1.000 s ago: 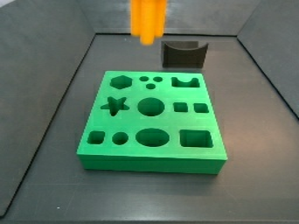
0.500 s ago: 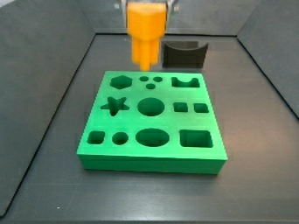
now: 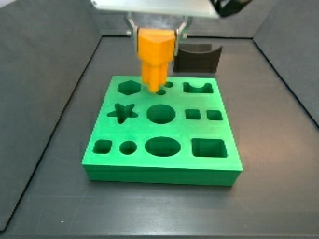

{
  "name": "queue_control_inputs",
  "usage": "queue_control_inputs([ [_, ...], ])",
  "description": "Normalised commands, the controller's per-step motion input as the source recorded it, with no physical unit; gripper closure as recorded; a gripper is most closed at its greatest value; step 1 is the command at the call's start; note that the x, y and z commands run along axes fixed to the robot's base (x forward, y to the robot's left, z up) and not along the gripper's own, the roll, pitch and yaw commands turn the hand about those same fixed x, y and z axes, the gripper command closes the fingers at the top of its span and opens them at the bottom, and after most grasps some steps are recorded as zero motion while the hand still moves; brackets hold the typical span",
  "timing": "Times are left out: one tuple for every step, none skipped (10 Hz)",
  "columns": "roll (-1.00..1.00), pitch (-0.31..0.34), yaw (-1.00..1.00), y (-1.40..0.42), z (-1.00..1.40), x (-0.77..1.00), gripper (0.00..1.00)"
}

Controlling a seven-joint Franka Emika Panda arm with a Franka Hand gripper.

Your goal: Insert the 3 prong object.

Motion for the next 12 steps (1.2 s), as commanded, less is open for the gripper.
queue_control_inputs([
  [0.12,0.039,0.00,0.07,-0.44,0.12,1.00],
  [0.10,0.074,0.00,0.07,-0.33,0.17,1.00],
  [0.09,0.089,0.00,0.08,-0.33,0.25,1.00],
  [0.09,0.091,0.00,0.08,-0.41,0.37,1.00],
  [0.05,0.023,0.00,0.00,-0.47,0.39,1.00],
  [0.02,0.000,-0.09,0.00,-0.46,0.19,1.00],
  [0.01,-0.034,-0.11,0.00,-0.48,0.04,1.00],
  [0.02,-0.066,-0.03,0.00,-0.48,0.00,1.00],
  [0.09,-0.130,0.04,0.00,-0.51,-0.22,1.00],
  [0.06,-0.116,0.02,0.00,-0.42,-0.24,1.00],
  [0.00,-0.129,0.01,0.00,-0.31,-0.22,1.00],
  [-0.05,-0.304,0.11,0.00,-0.23,-0.34,1.00],
])
